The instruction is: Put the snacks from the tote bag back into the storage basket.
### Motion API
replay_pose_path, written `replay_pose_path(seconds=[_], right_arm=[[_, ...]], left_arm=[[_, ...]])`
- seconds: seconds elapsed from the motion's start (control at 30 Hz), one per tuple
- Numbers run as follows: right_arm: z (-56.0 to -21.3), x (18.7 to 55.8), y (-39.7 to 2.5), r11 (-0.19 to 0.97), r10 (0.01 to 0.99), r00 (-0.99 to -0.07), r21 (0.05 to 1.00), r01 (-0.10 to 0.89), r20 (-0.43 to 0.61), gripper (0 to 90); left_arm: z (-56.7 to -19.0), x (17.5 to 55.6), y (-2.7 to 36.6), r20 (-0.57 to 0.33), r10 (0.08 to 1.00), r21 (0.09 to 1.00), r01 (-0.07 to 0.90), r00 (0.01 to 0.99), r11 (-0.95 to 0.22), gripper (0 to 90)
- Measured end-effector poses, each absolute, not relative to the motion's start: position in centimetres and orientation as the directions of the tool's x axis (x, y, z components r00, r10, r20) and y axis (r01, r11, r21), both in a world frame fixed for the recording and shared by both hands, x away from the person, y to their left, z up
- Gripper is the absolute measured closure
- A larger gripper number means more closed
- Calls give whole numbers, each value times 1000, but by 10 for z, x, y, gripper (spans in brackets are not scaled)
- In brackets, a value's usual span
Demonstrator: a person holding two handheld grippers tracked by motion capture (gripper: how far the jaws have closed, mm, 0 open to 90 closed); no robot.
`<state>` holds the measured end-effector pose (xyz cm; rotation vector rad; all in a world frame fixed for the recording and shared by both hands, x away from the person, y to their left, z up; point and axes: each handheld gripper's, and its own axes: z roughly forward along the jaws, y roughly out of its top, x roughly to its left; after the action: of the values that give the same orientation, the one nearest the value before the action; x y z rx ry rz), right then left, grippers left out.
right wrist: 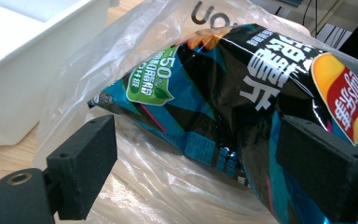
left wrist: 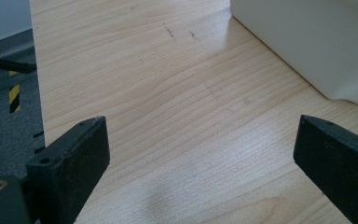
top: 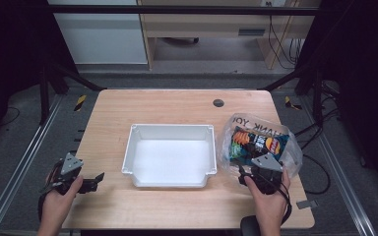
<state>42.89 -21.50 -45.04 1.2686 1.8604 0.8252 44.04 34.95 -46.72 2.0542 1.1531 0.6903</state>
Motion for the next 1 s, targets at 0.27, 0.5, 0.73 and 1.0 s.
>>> replay_pose_path(seconds=[0.27, 0.5, 0.73, 1.0], right_arm=[[-449, 427, -217, 299, 949, -239, 829, 472, -206, 150], [-440, 435, -236, 358, 923, -311, 799, 483, -225, 145], [-424, 441, -244, 427, 888, -389, 756, 497, -246, 137], [-403, 454, -249, 535, 823, -485, 689, 490, -294, 128]], left_arm=[[-467, 439, 350, 119, 875, 764, 519, 470, -383, 31], [-468, 438, 351, 114, 880, 767, 523, 461, -373, 31], [-468, 438, 350, 115, 880, 767, 522, 460, -373, 31], [-469, 438, 350, 121, 878, 762, 524, 464, -382, 31]])
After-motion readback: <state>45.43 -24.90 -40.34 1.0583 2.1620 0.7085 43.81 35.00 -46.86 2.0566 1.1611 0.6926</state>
